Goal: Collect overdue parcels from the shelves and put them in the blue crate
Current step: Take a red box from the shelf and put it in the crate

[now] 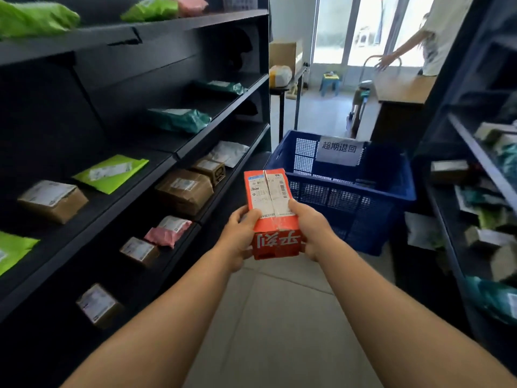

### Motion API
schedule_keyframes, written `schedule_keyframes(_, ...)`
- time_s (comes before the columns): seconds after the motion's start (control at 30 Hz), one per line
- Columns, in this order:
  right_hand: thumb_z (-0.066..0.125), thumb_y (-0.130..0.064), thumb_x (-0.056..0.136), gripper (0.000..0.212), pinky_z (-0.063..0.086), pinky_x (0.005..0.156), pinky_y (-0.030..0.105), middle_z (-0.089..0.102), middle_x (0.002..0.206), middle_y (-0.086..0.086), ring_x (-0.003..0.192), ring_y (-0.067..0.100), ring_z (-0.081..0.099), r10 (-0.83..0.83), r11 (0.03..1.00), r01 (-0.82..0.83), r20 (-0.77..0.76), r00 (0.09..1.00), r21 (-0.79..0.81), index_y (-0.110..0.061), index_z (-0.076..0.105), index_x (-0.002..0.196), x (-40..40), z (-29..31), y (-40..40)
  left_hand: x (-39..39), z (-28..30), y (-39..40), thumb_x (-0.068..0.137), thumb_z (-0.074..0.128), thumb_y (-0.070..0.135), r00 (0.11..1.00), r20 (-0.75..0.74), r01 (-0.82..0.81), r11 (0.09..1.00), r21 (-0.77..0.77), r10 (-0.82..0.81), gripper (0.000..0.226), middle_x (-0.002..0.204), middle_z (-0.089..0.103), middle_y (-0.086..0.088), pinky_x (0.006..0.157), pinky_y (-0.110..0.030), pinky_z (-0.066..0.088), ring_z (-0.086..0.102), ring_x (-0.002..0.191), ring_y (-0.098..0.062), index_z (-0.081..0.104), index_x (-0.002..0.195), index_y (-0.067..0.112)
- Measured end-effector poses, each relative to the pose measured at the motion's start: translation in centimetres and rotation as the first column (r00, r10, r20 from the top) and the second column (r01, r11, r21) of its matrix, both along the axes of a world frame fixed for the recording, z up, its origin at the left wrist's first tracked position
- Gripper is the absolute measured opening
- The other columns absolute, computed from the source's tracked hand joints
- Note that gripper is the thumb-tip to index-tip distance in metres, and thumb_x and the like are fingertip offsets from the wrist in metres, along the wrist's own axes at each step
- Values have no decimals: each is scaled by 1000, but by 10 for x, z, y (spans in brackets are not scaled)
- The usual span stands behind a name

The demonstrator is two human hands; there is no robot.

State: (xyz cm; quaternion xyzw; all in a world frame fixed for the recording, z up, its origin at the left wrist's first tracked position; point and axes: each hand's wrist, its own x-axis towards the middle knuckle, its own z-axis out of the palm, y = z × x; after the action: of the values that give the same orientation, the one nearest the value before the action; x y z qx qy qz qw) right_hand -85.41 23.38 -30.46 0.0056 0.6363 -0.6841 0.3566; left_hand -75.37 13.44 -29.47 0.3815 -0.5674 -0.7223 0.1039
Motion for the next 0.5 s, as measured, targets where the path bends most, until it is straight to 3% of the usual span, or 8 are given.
schedule_keyframes(0.17,55,-34,95,29,59,82,49,72,107,12,92,33,72,-55,997,55,-8,998,-48,-18,61,119,-82,-10,-1,-83,-5,-3,95,52,37,999,-22,50,999,8,-50,45,108,64,-3,59,-30,50,66,81,-18,39,138,32)
schedule_keyframes(0.33,55,-37,95,31,56,85,55,72,108,13,93,34,72,-96,995,96,2,995,-35,-19,60,120,-161,-21,-22,-167,-11,-30,96,50,36,992,-43,120,993,-3,-120,44,112,63,-4,47,-24,50,64,77,-15,38,138,30)
schedule_keyframes(0.5,53,-40,96,33,59,78,48,73,106,13,91,33,72,-169,985,169,-11,986,-40,-19,59,121,-252,-15,-55,-268,-11,-76,95,52,37,976,-70,206,978,-21,-207,45,118,63,-4,47,-23,50,65,80,-16,42,138,30)
